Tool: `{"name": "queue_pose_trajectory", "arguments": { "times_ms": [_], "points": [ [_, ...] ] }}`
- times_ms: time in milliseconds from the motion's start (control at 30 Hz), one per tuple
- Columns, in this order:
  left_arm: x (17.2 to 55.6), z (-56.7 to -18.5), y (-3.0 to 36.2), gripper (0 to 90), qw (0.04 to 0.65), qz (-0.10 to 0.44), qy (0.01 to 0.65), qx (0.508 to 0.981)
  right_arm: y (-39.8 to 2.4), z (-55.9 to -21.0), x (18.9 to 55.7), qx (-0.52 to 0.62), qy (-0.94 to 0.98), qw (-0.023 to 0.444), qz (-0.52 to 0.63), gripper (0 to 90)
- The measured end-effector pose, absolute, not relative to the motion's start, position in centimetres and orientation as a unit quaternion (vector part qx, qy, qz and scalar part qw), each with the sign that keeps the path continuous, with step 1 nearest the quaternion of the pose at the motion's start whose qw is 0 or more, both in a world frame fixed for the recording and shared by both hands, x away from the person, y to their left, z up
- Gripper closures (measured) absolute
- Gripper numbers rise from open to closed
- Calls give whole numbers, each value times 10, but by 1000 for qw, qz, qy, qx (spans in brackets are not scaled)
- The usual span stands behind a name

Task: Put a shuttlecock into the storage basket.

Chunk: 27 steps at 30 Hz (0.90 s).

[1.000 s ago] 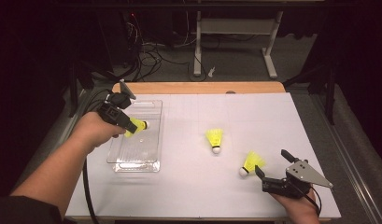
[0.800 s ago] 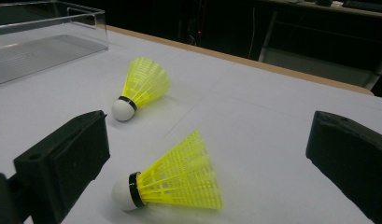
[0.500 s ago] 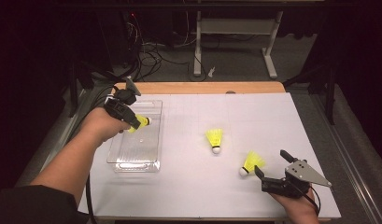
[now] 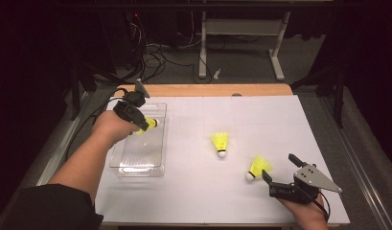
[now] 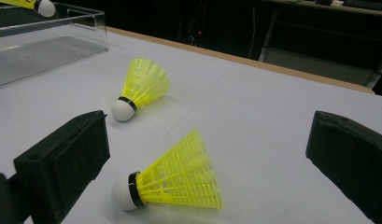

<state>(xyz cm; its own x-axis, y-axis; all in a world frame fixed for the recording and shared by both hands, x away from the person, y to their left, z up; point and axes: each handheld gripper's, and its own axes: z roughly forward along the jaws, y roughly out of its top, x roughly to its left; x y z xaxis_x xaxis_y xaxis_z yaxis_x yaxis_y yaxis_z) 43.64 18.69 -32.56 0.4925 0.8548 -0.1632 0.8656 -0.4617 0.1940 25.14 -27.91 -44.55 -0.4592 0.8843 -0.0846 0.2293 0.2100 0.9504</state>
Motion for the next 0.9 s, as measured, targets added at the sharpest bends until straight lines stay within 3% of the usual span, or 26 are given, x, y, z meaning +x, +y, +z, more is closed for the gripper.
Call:
{"name": "queue_pose_trajectory", "arguments": {
  "times_ms": [900],
  "points": [
    [455,-358,178,897,109,-14,519,848,-280,-445,250,397,701,336,487,3]
  ]
}}
